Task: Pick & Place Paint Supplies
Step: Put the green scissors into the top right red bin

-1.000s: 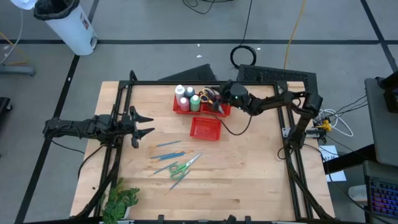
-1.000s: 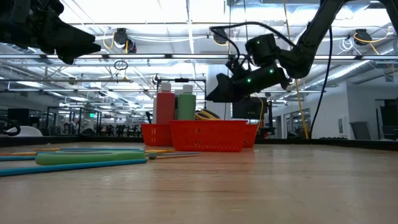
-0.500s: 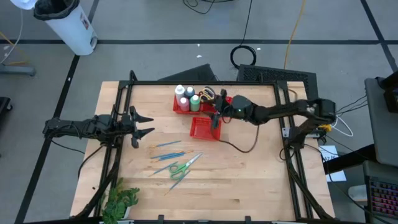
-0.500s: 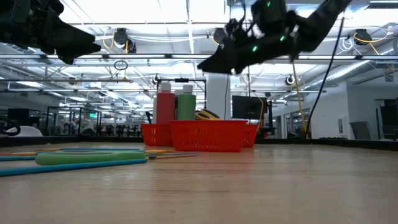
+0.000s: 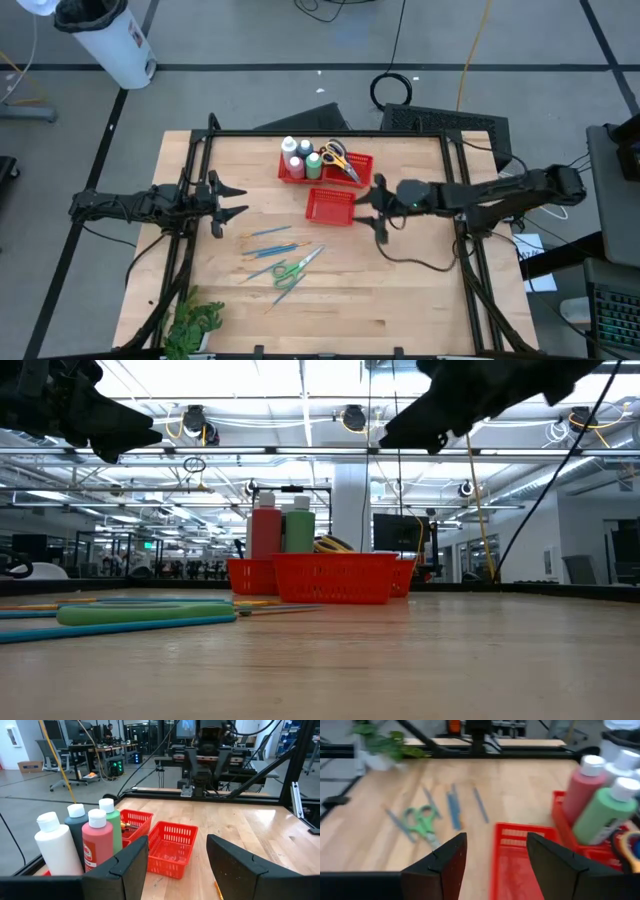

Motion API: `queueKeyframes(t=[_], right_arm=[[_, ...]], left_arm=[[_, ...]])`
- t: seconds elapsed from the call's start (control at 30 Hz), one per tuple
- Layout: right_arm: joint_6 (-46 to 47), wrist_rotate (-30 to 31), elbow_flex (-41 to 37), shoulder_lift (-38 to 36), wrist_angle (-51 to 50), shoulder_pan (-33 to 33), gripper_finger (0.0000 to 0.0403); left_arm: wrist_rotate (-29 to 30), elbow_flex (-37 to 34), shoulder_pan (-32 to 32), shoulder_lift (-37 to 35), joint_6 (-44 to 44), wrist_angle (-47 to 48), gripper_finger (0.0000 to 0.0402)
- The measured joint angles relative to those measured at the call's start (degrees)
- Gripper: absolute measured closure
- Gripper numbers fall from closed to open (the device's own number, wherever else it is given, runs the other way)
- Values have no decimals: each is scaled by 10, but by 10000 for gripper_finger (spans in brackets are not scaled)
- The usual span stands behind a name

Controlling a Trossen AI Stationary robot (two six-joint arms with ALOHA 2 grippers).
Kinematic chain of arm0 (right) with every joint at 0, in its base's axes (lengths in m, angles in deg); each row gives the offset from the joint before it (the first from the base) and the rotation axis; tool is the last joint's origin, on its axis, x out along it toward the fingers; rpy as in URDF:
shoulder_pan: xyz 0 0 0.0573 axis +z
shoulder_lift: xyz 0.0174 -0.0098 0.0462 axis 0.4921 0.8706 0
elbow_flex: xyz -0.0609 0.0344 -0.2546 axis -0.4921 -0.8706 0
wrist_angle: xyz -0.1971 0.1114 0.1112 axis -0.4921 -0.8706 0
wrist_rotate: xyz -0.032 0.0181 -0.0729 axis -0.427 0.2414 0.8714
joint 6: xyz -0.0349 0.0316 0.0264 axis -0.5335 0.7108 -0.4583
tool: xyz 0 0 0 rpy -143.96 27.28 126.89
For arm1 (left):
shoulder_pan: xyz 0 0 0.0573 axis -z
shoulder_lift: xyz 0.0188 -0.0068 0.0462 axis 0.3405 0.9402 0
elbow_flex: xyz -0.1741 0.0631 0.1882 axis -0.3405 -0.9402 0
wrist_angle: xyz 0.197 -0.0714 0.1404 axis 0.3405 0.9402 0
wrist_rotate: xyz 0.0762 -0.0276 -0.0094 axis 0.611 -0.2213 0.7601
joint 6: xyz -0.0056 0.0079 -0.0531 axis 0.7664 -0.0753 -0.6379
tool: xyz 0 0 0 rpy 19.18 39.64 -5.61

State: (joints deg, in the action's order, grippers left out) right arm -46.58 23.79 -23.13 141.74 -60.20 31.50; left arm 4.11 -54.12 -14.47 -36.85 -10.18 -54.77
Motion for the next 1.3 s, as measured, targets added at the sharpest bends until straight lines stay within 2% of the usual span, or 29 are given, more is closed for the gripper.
queueKeyframes(t=[0.23,0.5,0.67,0.93,1.3], right_arm=[[-42,0,-29,-46,1,36,207],[-47,0,-65,-103,0,30,207],[-54,2,-105,-164,16,6,207],[-44,0,-219,-238,135,-47,207],[-6,0,-276,-325,143,-107,207]], left_arm=[[0,0,0,0,-20,-32,192],[-1,0,0,0,-24,-60,192],[-1,0,0,0,-35,-59,192],[-1,0,0,0,-35,-59,192],[-2,0,0,0,-30,-56,192]])
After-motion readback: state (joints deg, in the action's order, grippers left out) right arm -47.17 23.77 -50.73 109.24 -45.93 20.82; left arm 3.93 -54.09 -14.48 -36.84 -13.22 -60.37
